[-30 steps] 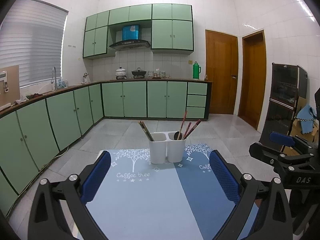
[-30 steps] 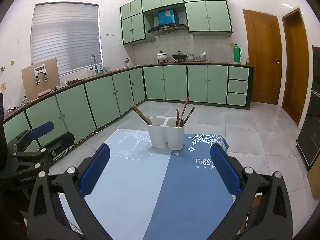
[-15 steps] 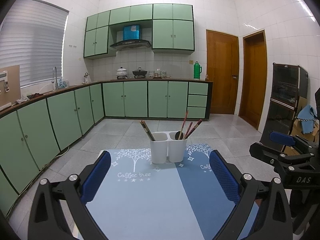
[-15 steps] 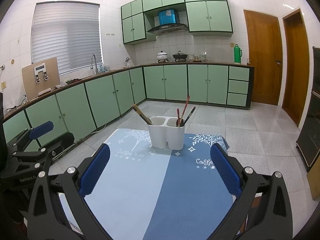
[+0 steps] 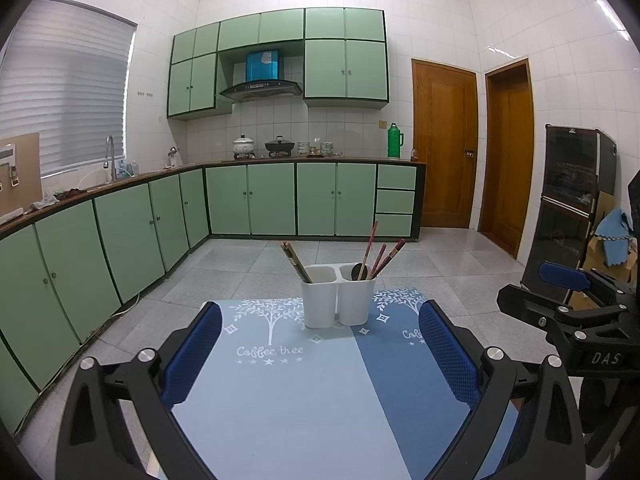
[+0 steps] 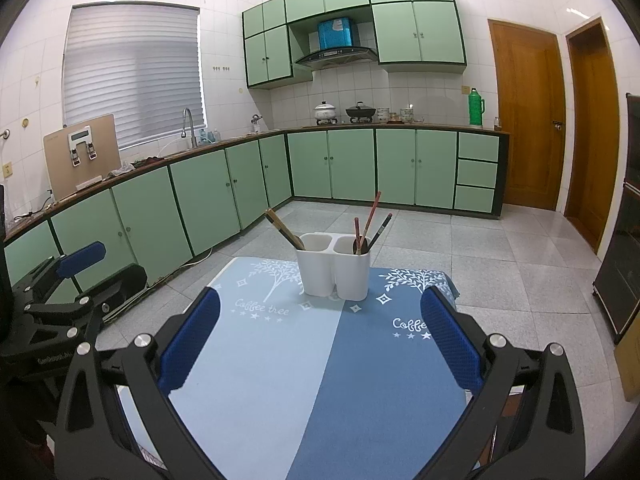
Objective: Organize utensils
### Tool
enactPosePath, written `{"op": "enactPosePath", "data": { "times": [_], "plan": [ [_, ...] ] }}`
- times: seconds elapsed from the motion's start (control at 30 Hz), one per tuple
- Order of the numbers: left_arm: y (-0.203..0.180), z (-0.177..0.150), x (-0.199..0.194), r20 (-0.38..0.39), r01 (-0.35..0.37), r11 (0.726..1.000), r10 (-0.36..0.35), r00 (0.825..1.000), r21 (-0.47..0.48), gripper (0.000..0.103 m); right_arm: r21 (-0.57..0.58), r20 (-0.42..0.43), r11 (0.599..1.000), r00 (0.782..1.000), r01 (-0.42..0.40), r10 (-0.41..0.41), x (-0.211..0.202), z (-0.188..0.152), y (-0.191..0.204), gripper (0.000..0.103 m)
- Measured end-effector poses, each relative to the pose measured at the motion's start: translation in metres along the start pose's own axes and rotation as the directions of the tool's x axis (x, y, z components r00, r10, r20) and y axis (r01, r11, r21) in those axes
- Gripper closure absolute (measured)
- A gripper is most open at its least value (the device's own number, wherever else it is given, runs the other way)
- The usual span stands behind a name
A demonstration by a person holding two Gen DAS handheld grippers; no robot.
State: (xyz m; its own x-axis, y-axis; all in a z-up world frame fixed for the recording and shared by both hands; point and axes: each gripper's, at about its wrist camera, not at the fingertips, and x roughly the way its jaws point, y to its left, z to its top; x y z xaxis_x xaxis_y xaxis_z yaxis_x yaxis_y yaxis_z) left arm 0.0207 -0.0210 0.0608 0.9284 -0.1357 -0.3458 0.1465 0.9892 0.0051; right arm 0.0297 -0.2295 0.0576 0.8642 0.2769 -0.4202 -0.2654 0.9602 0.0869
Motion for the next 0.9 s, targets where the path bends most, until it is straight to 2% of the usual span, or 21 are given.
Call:
{"op": "enactPosePath", "data": {
  "times": [0.9],
  "plan": [
    [0.0063, 0.0027, 0.0029, -0.01, -0.002, 1.0, 0.002, 1.0, -0.002, 0.006, 0.0, -0.01, 1.0, 1.0, -0.003, 0.003, 0.0076, -0.0025, 0.0012, 0.006]
  ]
}}
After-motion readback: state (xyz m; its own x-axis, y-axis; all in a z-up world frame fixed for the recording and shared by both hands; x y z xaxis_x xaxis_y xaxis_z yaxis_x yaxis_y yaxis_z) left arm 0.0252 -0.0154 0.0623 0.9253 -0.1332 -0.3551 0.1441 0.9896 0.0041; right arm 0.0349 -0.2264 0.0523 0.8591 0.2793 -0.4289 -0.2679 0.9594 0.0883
